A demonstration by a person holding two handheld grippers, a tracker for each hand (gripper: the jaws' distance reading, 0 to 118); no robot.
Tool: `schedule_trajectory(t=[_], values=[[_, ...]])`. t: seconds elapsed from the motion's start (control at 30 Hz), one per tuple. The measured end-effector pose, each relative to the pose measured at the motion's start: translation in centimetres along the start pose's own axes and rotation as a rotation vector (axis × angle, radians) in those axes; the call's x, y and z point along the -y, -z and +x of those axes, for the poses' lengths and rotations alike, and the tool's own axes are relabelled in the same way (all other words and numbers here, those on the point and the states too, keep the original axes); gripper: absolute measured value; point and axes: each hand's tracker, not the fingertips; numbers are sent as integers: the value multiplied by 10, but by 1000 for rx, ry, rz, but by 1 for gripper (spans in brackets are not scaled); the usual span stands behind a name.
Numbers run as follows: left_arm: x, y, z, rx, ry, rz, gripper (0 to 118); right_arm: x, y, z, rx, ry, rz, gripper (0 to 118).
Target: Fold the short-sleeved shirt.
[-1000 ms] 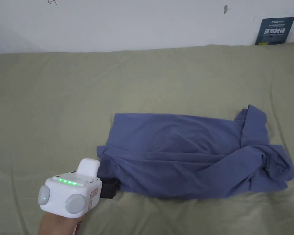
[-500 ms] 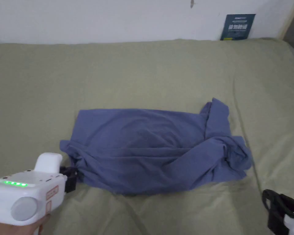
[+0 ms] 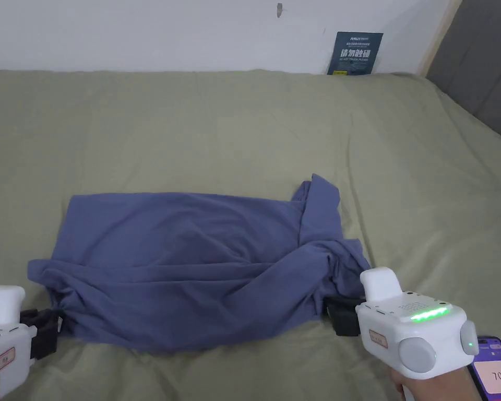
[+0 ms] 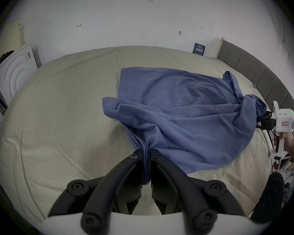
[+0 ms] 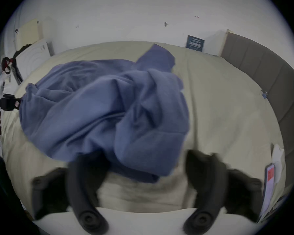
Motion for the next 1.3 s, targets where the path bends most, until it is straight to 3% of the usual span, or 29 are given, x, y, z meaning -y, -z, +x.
schedule_trajectory(t=[0.03,0.07,0.1,0.2,0.57,0.83,0.97,1.07,1.1,1.13,1.17,1.2,1.23,1.3], values=[[1,3,1,3,-7,-5,8,0,2,-1,-9,2,-15,57],[1,3,1,1,-10,-7,8,0,3,-4,-23,16,-23,36],[1,4,1,4,-15,-19,8,-1,3,-4,-41,53,-39,27],[2,5,-4,9,-30,-44,8,-1,-1,2,-64,148,-46,12],[9,-94,-1,44,-19,52,8,3,-120,9,-173,198,-2,10],[80,-150,-9,34,-26,-33,8,72,-182,11,-235,179,-79,10],[114,-141,-5,25,-39,-137,8,106,-183,1,-216,157,-167,10],[121,-119,4,-17,-14,-163,12,119,-165,-11,-132,145,-183,11],[122,-115,4,-24,-9,-171,29,132,-150,-1,-100,165,-186,18],[123,-113,3,-19,-14,-170,71,135,-148,-1,-69,177,-199,47],[124,-118,0,-9,-55,-152,95,136,-154,-1,-56,170,-204,76],[123,-126,-1,-8,-102,-121,99,137,-165,-1,-50,165,-181,98],[121,-140,0,-14,-128,-86,99,135,-176,0,-35,160,-114,107],[121,-175,10,-34,-83,68,99,130,-215,-8,26,158,36,107]])
